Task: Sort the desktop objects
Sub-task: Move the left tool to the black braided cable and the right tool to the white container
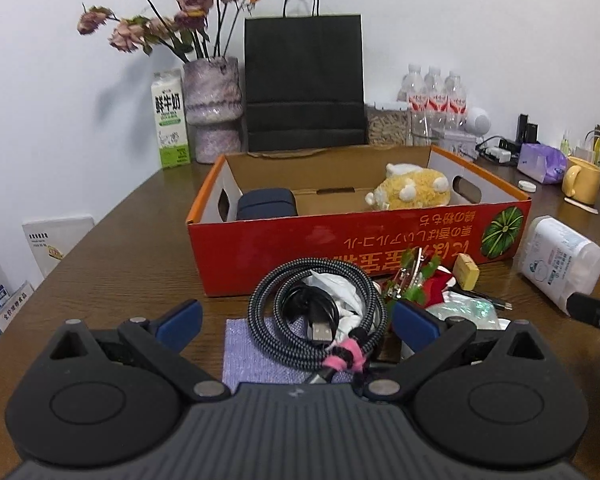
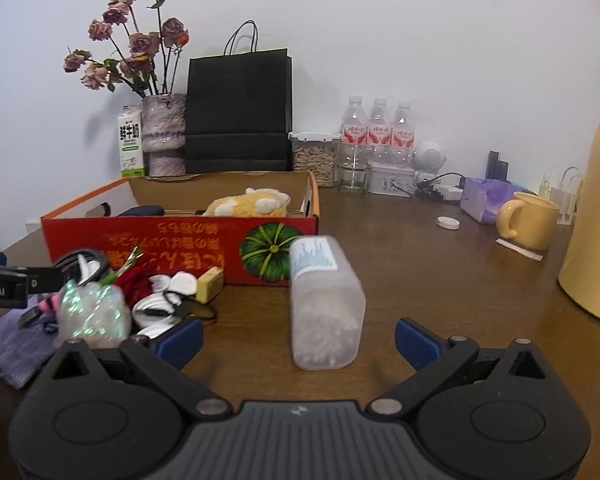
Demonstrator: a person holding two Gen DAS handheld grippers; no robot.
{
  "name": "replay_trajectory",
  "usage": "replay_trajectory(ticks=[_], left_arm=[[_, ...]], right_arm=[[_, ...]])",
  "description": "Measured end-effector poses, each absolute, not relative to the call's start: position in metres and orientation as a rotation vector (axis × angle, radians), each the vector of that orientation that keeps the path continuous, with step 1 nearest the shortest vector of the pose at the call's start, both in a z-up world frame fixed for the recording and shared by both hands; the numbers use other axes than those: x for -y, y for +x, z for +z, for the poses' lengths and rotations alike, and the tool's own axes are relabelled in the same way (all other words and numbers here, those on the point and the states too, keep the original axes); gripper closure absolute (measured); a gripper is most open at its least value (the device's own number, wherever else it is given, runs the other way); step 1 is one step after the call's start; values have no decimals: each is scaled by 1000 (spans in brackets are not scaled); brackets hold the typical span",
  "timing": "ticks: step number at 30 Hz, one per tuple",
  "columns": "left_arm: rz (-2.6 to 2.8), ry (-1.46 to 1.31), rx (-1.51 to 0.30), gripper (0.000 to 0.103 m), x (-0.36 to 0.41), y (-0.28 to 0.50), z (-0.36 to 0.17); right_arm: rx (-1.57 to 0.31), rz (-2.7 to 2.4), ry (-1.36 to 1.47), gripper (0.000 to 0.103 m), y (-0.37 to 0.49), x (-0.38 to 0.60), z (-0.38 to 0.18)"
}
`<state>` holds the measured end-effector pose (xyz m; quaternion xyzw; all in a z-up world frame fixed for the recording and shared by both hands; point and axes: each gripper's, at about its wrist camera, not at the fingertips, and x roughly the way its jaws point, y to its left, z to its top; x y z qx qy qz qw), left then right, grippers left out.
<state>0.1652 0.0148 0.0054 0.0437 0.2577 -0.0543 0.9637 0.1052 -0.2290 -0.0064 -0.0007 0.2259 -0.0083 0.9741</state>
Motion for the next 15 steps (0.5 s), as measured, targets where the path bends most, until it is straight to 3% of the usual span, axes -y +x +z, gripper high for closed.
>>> replay_trajectory(ticks=[15], left_arm=[[-118,108,-591,0,-10,191,-6]], right_arm=[[-495,-9,-25,1,135,232,-8]])
